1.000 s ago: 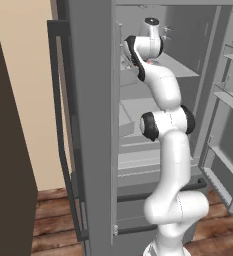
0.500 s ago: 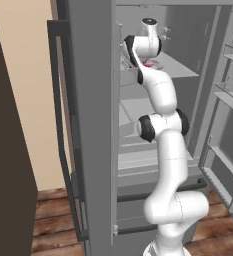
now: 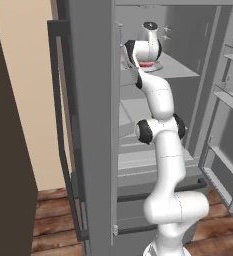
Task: Transport the steak from the fridge to the microwave and turn on the microwave.
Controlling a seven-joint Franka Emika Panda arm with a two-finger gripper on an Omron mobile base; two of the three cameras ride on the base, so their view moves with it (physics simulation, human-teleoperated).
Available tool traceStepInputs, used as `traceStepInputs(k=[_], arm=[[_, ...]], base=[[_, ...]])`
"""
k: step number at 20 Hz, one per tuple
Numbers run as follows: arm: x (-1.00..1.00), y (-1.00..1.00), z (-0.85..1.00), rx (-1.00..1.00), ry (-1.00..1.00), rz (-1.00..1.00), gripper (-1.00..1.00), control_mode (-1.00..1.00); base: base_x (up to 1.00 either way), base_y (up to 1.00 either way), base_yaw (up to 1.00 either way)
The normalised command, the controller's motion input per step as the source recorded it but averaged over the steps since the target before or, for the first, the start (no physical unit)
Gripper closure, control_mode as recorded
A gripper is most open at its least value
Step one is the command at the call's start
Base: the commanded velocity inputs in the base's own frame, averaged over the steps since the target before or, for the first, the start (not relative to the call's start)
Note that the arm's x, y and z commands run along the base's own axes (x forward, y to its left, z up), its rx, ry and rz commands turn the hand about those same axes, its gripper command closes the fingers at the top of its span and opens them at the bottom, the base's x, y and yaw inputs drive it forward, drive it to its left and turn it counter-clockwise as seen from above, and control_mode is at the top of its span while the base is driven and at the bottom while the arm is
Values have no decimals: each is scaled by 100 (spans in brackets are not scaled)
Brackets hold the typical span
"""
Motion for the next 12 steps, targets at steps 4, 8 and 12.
traceStepInputs(k=[4,8,12], arm=[[49,-26,-5,1,5,0,-100,-100],[24,-4,-14,2,18,0,100,-100],[0,0,-13,3,23,0,100,-100]], base=[[0,0,0],[0,0,0],[0,0,0]])
